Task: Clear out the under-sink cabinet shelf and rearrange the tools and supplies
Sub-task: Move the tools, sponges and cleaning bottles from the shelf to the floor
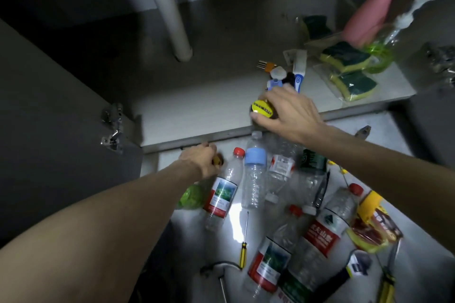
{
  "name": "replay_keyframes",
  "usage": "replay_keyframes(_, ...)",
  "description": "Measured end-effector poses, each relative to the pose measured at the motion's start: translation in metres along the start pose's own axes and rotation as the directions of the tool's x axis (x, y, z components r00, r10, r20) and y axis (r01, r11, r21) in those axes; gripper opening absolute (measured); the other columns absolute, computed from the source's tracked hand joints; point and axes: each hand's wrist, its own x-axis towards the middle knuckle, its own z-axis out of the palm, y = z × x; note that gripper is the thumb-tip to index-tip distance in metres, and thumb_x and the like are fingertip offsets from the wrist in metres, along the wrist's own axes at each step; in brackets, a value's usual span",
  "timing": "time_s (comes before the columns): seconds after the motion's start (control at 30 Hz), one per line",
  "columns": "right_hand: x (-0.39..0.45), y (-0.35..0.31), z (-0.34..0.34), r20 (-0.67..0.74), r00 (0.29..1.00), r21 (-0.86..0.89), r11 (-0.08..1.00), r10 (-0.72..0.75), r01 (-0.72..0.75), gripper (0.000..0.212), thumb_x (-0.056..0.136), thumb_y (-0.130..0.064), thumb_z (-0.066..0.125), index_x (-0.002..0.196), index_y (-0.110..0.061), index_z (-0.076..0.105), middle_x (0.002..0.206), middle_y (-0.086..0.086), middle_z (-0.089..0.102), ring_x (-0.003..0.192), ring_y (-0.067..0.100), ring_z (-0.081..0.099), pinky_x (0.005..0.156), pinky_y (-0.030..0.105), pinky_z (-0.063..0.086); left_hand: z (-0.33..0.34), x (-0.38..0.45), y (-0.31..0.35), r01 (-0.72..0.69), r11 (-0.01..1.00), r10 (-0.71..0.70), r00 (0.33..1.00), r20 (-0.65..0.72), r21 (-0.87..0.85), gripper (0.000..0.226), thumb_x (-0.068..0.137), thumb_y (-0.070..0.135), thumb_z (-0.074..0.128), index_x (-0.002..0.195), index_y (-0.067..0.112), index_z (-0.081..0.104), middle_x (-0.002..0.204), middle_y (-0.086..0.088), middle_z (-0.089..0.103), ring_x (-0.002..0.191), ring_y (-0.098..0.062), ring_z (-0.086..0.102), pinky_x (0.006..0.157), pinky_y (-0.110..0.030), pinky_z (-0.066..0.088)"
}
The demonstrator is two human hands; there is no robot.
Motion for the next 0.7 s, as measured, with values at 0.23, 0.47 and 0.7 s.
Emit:
replay_keyframes(0.23,-0.115,-0.035,0.040,0.333,0.941,0.072,0.993,0.062,-0.091,0.051,0.085,-0.071,0.048,0.121,-0.035,0.053,0.108,-0.013,0.053,0.097,0.008,0.048,0.079,0.035,0.048,-0.009,-0.033,0.014,-0.019,0.999,0.016,0.998,-0.060,-0.049,0.020,0.093,0.041,0.050,0.098,0.025,0.061,0.113,-0.007,0.064,0.096,-0.025,0.055,0.073,-0.029,0.036)
replay_keyframes(0.47,-0.194,-0.082,0.087,0.441,0.888,0.078,0.981,0.126,-0.179,0.029,0.084,-0.049,0.064,0.102,-0.034,0.047,0.105,-0.008,0.053,0.094,0.015,0.054,0.077,0.034,0.049,-0.014,-0.085,0.026,-0.110,0.994,0.105,0.978,-0.183,-0.017,0.021,0.090,0.033,0.047,0.100,0.024,0.062,0.112,-0.007,0.067,0.102,-0.032,0.062,0.071,-0.032,0.038)
replay_keyframes(0.7,-0.213,-0.079,0.089,0.496,0.868,-0.101,0.994,0.020,0.035,0.041,0.094,-0.048,0.045,0.116,-0.019,0.064,0.121,0.004,0.053,0.113,0.025,0.050,0.088,0.040,0.046,-0.017,-0.112,0.034,-0.056,0.998,0.059,0.993,-0.101,0.032,0.025,0.094,0.039,0.047,0.104,0.021,0.063,0.114,-0.007,0.066,0.105,-0.031,0.061,0.077,-0.035,0.044)
